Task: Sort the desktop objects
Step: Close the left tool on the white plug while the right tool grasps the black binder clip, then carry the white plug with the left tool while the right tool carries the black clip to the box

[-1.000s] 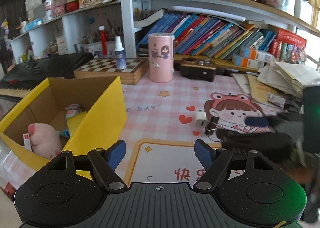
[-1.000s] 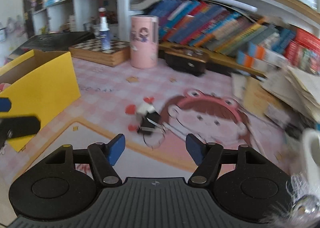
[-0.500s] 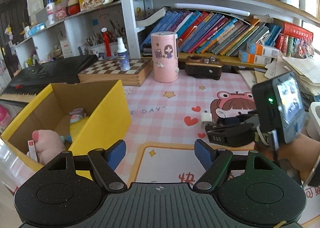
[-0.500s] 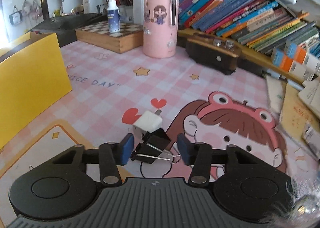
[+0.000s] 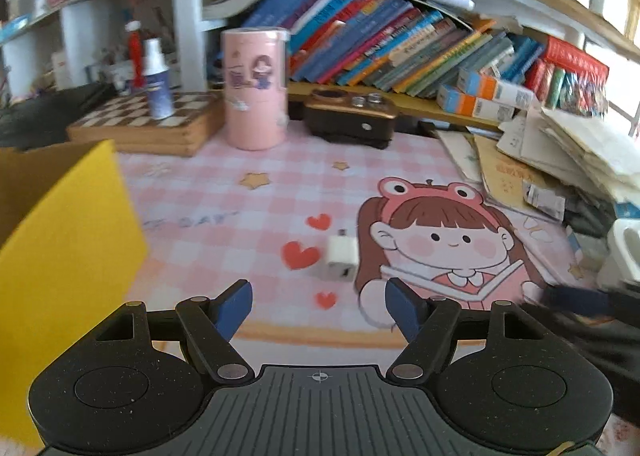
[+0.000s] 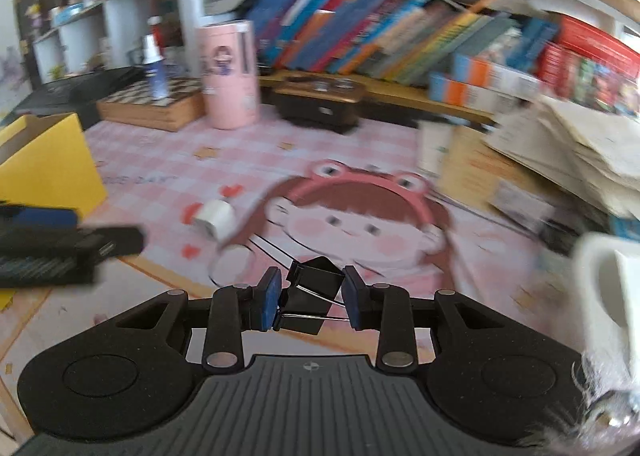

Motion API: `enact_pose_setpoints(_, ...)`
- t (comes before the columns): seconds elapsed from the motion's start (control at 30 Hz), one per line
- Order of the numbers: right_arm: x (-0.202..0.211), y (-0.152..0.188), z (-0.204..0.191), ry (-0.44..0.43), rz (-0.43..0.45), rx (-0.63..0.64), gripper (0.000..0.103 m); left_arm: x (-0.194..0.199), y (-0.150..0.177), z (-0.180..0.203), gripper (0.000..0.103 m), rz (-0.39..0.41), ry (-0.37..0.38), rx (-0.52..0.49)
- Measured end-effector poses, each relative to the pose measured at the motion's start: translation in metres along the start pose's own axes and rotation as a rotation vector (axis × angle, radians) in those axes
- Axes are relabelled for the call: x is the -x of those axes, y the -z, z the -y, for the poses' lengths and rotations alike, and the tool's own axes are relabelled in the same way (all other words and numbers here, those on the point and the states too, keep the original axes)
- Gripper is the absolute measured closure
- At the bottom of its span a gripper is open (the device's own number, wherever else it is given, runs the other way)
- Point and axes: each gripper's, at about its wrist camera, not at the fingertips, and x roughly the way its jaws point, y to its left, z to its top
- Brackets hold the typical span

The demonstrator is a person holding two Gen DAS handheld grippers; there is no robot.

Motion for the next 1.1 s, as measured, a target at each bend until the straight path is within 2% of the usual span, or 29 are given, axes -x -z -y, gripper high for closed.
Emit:
enact_pose_setpoints(0.17, 0.023, 0.012, 0.014, 0.01, -0.035, -0.069, 0.072, -0.042, -0.005, 0.015, 0.04, -0.029, -0.018, -0.063)
enact_pose_setpoints(0.23, 0.029, 0.016, 0.014, 0.013, -0.042, -0.08, 0.072, -0.053, -0.008, 0.016, 0.049, -0.044, -0.034, -0.065)
enact_pose_setpoints(0.33, 0.035, 0.022, 0.013, 0.011, -0.056, -0.082, 0.072, -0.062, -0.012, 0.015, 0.06, -0.052, -0.041, -0.06)
enact_pose_setpoints(0.47, 0.039, 0.026, 0.01, 0.014, -0.071, -0.08, 0.072, -0.072, -0.013, 0.009, 0.064, -0.043, -0.03, -0.028)
enact_pose_setpoints(0.5, 0.04, 0.027, 0.009, 0.016, -0.071, -0.08, 0.072, -0.074, -0.013, 0.008, 0.067, -0.042, -0.022, -0.016)
enact_pose_setpoints(0.53, 0.04, 0.027, 0.009, 0.016, -0.071, -0.079, 0.072, -0.076, -0.012, 0.007, 0.075, -0.048, -0.012, -0.009)
enact_pose_setpoints(0.63, 0.042, 0.028, 0.007, 0.019, -0.068, -0.077, 0.072, -0.076, -0.009, 0.009, 0.08, -0.038, 0.002, -0.029)
enact_pose_setpoints(0.77, 0.048, 0.028, 0.004, 0.027, -0.054, -0.085, 0.072, -0.05, -0.007, 0.005, 0.08, -0.025, 0.031, -0.016)
enact_pose_setpoints(1.0, 0.065, 0.029, -0.009, 0.027, -0.04, -0.081, 0.072, 0.036, 0.005, -0.019, 0.079, 0.018, 0.167, 0.045)
enact_pose_setpoints(1.1, 0.076, 0.031, -0.02, 0.02, -0.027, -0.062, 0.072, 0.072, 0.013, -0.031, 0.079, 0.034, 0.202, 0.062)
